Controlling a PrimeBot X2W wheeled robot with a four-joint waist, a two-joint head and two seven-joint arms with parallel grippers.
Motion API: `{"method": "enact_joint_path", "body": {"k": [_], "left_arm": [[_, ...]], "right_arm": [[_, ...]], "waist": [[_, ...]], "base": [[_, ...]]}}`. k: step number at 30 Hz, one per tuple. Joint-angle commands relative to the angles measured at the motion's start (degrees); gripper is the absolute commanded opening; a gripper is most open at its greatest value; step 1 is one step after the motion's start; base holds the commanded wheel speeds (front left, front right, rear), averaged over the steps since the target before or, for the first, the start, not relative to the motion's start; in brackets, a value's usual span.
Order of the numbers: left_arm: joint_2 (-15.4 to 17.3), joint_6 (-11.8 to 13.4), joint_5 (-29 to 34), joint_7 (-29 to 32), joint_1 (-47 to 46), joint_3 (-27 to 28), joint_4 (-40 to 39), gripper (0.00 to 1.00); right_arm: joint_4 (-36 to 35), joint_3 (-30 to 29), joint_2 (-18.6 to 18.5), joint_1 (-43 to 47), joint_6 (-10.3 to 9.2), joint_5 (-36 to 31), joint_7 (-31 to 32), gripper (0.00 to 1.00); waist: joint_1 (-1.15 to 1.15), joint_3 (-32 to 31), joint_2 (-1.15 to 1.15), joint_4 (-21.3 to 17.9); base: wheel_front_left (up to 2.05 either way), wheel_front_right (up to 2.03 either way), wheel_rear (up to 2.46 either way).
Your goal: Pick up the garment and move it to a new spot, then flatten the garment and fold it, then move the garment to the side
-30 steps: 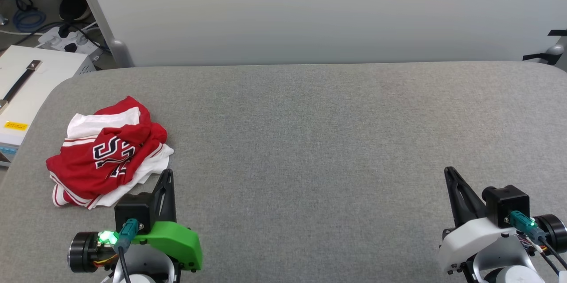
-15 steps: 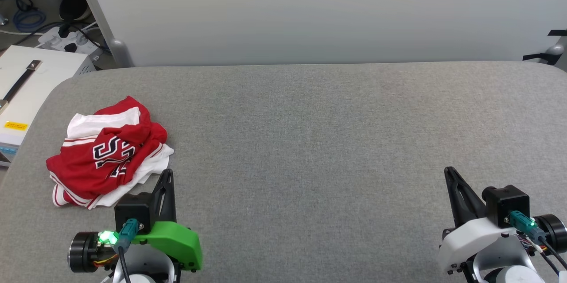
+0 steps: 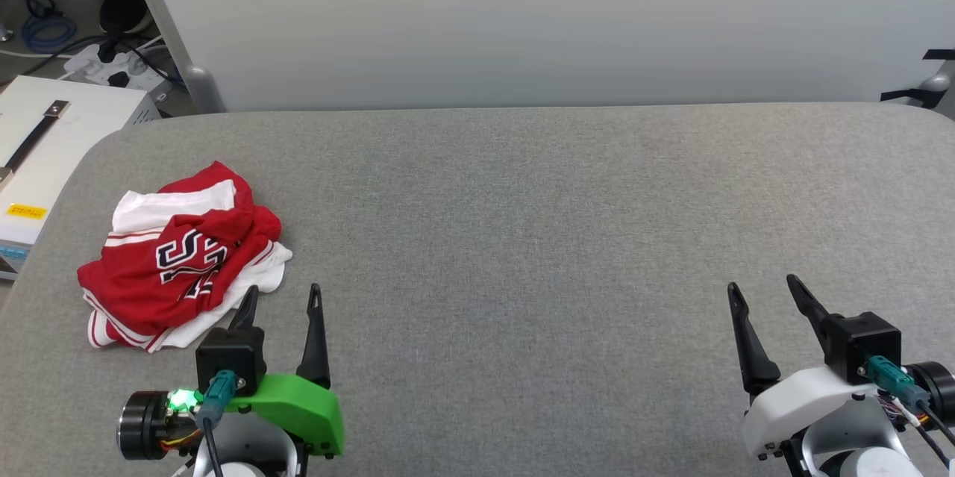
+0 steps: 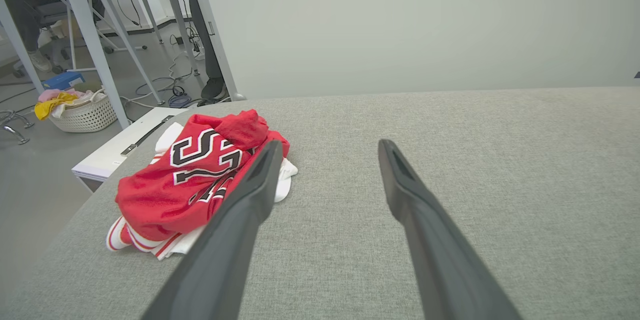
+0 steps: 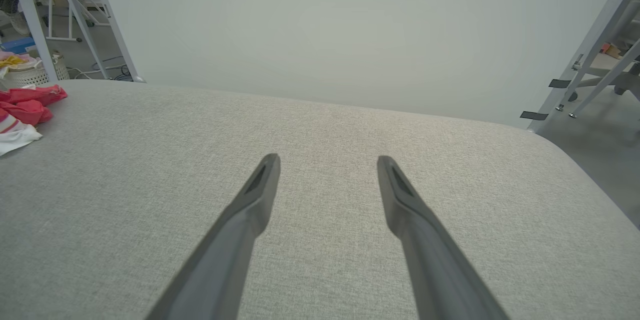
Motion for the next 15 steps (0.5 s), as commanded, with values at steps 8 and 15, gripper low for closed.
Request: {"method": "enact_joint_path", "body": {"k": [8, 15], "left_arm": [[-0.04, 1.14, -0.36, -1.38, -0.1, -0.86, -0.51, 1.0], [-0.05, 1.69, -0.57, -2.21, -0.07, -1.37, -0.84, 1.0]], "right_arm": [[-1.18, -0.92, 0.02, 0.41, -0.01, 1.47, -1.46, 1.0], [-2.04, -1.4, 0.03, 0.7, -0.01, 2.46, -2.28, 1.0]], "waist": [[0.0, 0.06, 0.0, -0.02], [0.0, 0.09, 0.0, -0.01]], "base": [[0.0, 0.0, 0.0], [0.0, 0.0, 0.0]]}}
